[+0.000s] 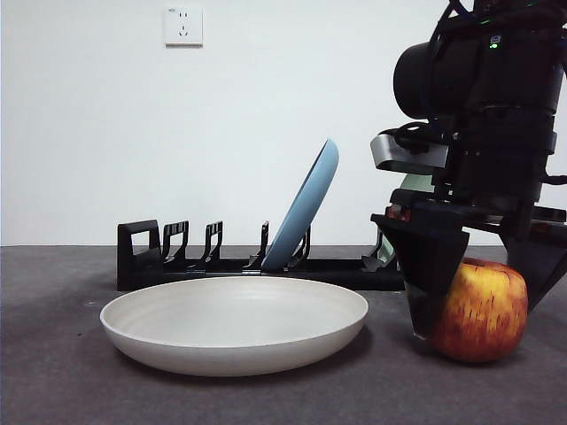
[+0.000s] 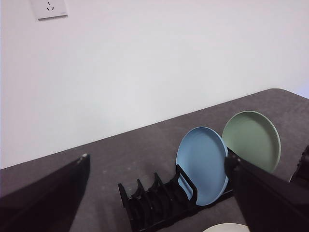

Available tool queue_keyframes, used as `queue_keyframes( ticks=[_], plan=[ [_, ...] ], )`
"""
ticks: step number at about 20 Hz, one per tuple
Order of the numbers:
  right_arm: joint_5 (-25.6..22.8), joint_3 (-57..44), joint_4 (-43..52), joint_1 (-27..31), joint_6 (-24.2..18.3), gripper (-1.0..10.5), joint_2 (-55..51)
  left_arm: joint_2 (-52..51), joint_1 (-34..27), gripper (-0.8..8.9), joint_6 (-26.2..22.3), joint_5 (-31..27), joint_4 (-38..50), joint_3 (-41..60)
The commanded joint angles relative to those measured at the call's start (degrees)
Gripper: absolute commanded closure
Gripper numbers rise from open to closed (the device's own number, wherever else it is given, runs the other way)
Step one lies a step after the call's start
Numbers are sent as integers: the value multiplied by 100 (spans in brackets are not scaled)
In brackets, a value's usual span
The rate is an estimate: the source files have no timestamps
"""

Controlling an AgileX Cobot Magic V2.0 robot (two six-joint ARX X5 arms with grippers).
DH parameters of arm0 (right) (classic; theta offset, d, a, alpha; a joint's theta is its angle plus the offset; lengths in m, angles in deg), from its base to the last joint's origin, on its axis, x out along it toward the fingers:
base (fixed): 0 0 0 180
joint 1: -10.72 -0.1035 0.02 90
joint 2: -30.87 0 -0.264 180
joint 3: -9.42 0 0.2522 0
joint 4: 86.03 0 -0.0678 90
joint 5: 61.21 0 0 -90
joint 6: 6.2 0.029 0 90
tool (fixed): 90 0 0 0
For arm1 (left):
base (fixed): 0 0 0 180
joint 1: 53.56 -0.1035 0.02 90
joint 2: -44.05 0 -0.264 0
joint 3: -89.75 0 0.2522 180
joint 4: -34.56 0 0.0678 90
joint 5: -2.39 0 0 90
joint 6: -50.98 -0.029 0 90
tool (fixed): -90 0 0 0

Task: Take the yellow plate from the plate rack,put the plate on the table,take the apple from the table,put the apple in the plate

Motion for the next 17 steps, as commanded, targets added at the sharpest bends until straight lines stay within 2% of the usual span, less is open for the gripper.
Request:
queue_keyframes(
  ticks=[1,2,7,11,13,17],
  plan=[
    [9,-9,-9,-15,262,847,17,-9,-11,346,74,-20,11,24],
    [7,-9,-4,-13,260,966,17,-9,-11,346,72,-24,13,24],
    [9,170,-44,-15,378,951,-131,-9,-11,346,35,-236,13,24],
    [201,833,-149,-184,483,956,-529,-7,-11,346,-201,-463,20,24],
    [457,1316,-146,-409,483,958,-555,-7,-11,346,-232,-466,17,24],
    [439,2096,-44,-1064,476,959,-334,-7,-11,346,-234,-463,15,24]
  ],
)
